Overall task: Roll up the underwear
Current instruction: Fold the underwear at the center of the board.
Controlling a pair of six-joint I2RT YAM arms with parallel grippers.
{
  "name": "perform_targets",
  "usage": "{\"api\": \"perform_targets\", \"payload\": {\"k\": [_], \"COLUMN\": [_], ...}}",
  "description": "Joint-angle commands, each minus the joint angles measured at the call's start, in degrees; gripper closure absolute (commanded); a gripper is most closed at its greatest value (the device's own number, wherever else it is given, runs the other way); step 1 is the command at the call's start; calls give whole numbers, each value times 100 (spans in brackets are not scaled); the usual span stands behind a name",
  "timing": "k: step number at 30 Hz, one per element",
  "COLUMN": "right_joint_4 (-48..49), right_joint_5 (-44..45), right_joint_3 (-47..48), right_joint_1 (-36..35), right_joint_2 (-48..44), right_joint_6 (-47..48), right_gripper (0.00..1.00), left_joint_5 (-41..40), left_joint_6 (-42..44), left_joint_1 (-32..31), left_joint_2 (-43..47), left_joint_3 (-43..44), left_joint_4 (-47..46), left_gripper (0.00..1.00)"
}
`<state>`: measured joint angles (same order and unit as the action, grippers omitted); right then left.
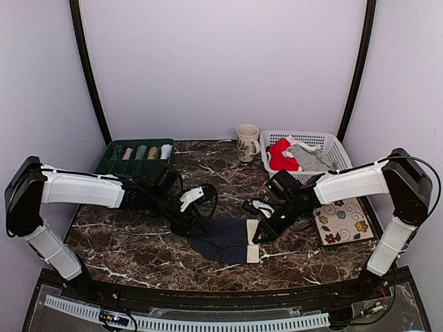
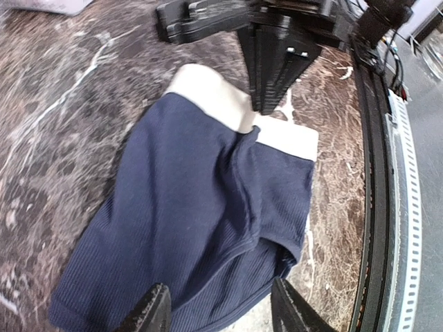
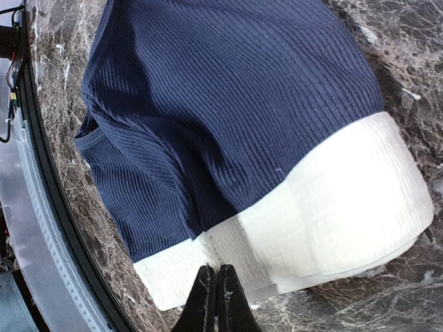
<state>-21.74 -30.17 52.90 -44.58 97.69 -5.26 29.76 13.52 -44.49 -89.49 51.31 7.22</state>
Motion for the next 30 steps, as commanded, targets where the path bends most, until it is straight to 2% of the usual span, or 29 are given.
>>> {"api": "perform_targets", "payload": {"k": [1, 10, 13, 18, 23, 27, 30], "right_joint_4": [135, 126, 99, 59, 5, -120, -240], "right_joint_5": [-9, 37, 41, 40, 31, 46, 14], "right_joint_3": [30, 45, 68, 120, 170, 262, 348], "right_joint_1": [-44, -42, -41, -37, -33, -12, 19], "right_joint_2": [40, 32, 16, -36, -57, -124, -223], "right_joint_6": [-25, -54, -47, -21, 13, 71, 107], "right_gripper": [100, 100, 100, 100, 100, 100, 100], "left_joint_5": [331, 114, -48, -277, -453, -477, -536], "left_joint_6": [416, 574, 621, 673, 725, 757, 857], "left_joint_1": [-233, -575, -604, -605, -605, -607, -596], "left_joint_2": [-234, -947, -1099, -1060, -907, -629, -399], "left_joint_3": [177, 475, 518, 476, 453, 466, 518], "left_joint_4": [-297, -191, -158, -162, -122, -66, 122], "left_gripper": [48, 49, 53, 68, 91, 99, 100]}}
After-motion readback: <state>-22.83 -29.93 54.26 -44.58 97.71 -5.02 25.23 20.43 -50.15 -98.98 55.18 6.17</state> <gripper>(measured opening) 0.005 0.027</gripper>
